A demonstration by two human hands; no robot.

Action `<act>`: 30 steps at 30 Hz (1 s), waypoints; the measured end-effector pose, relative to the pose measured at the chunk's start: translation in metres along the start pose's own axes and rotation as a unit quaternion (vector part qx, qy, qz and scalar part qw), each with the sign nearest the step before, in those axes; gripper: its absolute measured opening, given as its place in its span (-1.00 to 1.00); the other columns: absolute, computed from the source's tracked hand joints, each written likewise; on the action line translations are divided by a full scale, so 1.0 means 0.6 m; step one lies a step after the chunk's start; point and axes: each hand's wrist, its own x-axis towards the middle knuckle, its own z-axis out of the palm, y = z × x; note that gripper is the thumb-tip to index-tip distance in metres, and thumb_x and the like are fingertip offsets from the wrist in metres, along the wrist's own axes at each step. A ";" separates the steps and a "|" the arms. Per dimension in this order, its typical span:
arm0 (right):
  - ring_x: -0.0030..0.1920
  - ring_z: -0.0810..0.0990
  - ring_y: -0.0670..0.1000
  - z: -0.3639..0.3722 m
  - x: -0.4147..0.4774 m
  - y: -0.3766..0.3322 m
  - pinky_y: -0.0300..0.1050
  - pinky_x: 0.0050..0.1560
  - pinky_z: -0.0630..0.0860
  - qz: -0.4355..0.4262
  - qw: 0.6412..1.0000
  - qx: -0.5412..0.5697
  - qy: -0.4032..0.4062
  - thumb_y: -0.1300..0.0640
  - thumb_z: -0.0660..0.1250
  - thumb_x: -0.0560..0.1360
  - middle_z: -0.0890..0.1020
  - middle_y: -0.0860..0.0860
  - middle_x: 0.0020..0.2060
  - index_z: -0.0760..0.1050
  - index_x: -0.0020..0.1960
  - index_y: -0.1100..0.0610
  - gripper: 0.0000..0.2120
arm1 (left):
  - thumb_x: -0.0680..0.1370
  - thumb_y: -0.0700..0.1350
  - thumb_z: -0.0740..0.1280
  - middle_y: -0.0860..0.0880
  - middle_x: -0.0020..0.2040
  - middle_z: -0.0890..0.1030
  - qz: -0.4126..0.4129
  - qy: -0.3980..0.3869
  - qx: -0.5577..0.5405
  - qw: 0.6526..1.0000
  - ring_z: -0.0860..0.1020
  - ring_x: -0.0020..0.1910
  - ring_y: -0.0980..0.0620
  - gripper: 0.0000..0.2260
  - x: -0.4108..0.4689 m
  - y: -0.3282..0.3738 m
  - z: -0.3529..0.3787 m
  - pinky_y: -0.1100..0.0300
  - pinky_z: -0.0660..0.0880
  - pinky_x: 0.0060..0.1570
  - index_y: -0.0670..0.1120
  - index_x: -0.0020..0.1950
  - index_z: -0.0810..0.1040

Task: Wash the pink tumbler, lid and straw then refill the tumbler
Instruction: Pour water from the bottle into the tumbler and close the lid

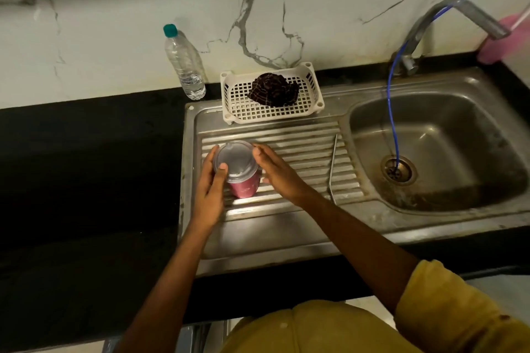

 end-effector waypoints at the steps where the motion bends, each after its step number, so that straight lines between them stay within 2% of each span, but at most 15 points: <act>1: -0.04 0.56 -0.41 -0.018 -0.008 0.004 -0.41 -0.03 0.50 0.002 1.000 -0.019 0.006 0.03 0.12 0.71 0.57 -0.21 0.04 0.45 0.25 0.00 -0.81 | 0.69 0.03 0.19 0.07 0.49 0.34 -0.008 -0.005 0.005 1.000 0.40 0.42 0.16 -0.54 0.001 -0.003 -0.003 0.09 0.43 0.39 0.07 0.59 0.21; 3: -0.01 0.60 -0.28 -0.067 -0.024 0.025 -0.23 0.05 0.53 -0.011 0.992 -0.099 0.083 0.02 0.27 0.65 0.63 -0.18 0.00 0.56 0.20 0.00 -0.83 | 0.67 0.10 0.17 0.06 0.59 0.23 -0.026 0.009 0.006 1.000 0.31 0.51 0.06 -0.49 -0.008 -0.010 -0.003 -0.09 0.31 0.50 0.13 0.62 0.14; 5: -0.05 0.65 -0.12 -0.130 -0.035 0.053 -0.06 0.07 0.59 -0.016 0.973 -0.180 0.145 0.09 0.40 0.58 0.68 -0.09 -0.06 0.63 0.11 0.04 -0.87 | 0.63 0.21 0.16 0.05 0.60 0.25 -0.042 0.044 0.007 0.998 0.30 0.54 -0.01 -0.44 -0.026 -0.020 -0.001 -0.17 0.29 0.50 0.15 0.61 0.17; 7: -0.11 0.62 -0.18 -0.193 -0.048 0.068 -0.06 0.03 0.60 -0.013 0.955 -0.246 0.165 0.19 0.42 0.54 0.67 -0.09 -0.09 0.64 0.05 0.01 -0.87 | 0.61 0.26 0.22 0.02 0.52 0.39 -0.056 0.075 -0.003 0.996 0.41 0.46 -0.04 -0.46 -0.046 -0.035 0.002 -0.22 0.35 0.45 0.12 0.56 0.30; 8: -0.13 0.60 -0.22 -0.220 -0.054 0.070 -0.08 0.02 0.59 -0.009 0.947 -0.278 0.163 0.23 0.42 0.53 0.67 -0.09 -0.09 0.65 0.04 0.01 -0.84 | 0.60 0.21 0.28 -0.01 0.46 0.46 -0.061 0.085 -0.014 0.994 0.47 0.41 -0.03 -0.48 -0.056 -0.041 0.004 -0.22 0.39 0.42 0.07 0.52 0.36; 10: -0.13 0.59 -0.16 -0.268 -0.061 0.068 -0.10 0.03 0.56 0.002 0.928 -0.350 0.131 0.31 0.42 0.50 0.69 -0.02 -0.06 0.67 0.06 0.06 -0.79 | 0.51 0.05 0.40 -0.03 0.39 0.52 -0.058 0.086 -0.007 0.995 0.52 0.33 0.04 -0.44 -0.071 -0.050 0.009 -0.11 0.45 0.38 0.01 0.50 0.38; 13: 0.05 0.63 0.03 -0.315 -0.055 0.065 -0.10 0.08 0.51 0.000 0.890 -0.455 0.027 0.38 0.42 0.41 0.68 0.08 0.08 0.67 0.15 0.10 -0.64 | 0.38 -0.10 0.55 0.06 0.36 0.51 -0.046 0.059 0.028 0.997 0.52 0.28 0.20 -0.23 -0.075 -0.054 0.020 0.12 0.49 0.27 -0.01 0.54 0.29; 16: 0.19 0.54 0.07 -0.326 -0.039 0.059 -0.20 0.07 0.37 -0.012 0.830 -0.550 -0.094 0.29 0.43 0.45 0.56 0.06 0.22 0.62 0.27 0.05 -0.58 | 0.38 -0.28 0.57 0.19 0.29 0.49 -0.040 0.053 0.024 0.998 0.53 0.19 0.34 -0.18 -0.063 -0.053 0.033 0.26 0.51 0.18 -0.03 0.55 0.26; 20: 0.23 0.47 0.04 -0.315 -0.013 0.060 -0.19 0.05 0.39 -0.056 0.774 -0.611 -0.154 0.11 0.42 0.53 0.47 0.02 0.26 0.59 0.28 -0.01 -0.68 | 0.38 -0.32 0.56 0.13 0.26 0.48 -0.025 0.066 0.022 0.997 0.54 0.08 0.43 -0.21 -0.048 -0.051 0.047 0.43 0.53 -0.02 -0.04 0.52 0.27; 22: 0.25 0.46 0.03 -0.314 -0.008 0.061 -0.15 0.08 0.44 -0.069 0.753 -0.631 -0.172 0.05 0.40 0.54 0.47 -0.01 0.28 0.59 0.26 -0.02 -0.71 | 0.38 -0.32 0.57 0.04 0.29 0.48 -0.020 0.077 0.018 0.997 0.56 0.08 0.36 -0.22 -0.041 -0.053 0.048 0.42 0.54 -0.04 -0.06 0.50 0.29; 25: 0.28 0.46 0.06 -0.313 -0.007 0.057 -0.02 0.18 0.50 -0.083 0.731 -0.650 -0.191 0.02 0.35 0.57 0.49 0.00 0.29 0.57 0.27 -0.02 -0.73 | 0.35 -0.29 0.59 0.01 0.31 0.49 -0.017 0.081 0.021 0.996 0.56 0.11 0.25 -0.22 -0.036 -0.059 0.050 0.29 0.54 0.08 -0.07 0.49 0.31; 30: 0.27 0.44 0.04 -0.315 -0.001 0.054 -0.07 0.14 0.47 -0.140 0.675 -0.691 -0.217 0.01 0.28 0.61 0.49 0.00 0.30 0.52 0.30 0.00 -0.72 | 0.36 -0.29 0.59 0.01 0.30 0.50 -0.008 0.085 0.026 0.996 0.51 0.19 0.19 -0.25 -0.029 -0.062 0.049 0.11 0.52 0.23 -0.08 0.47 0.33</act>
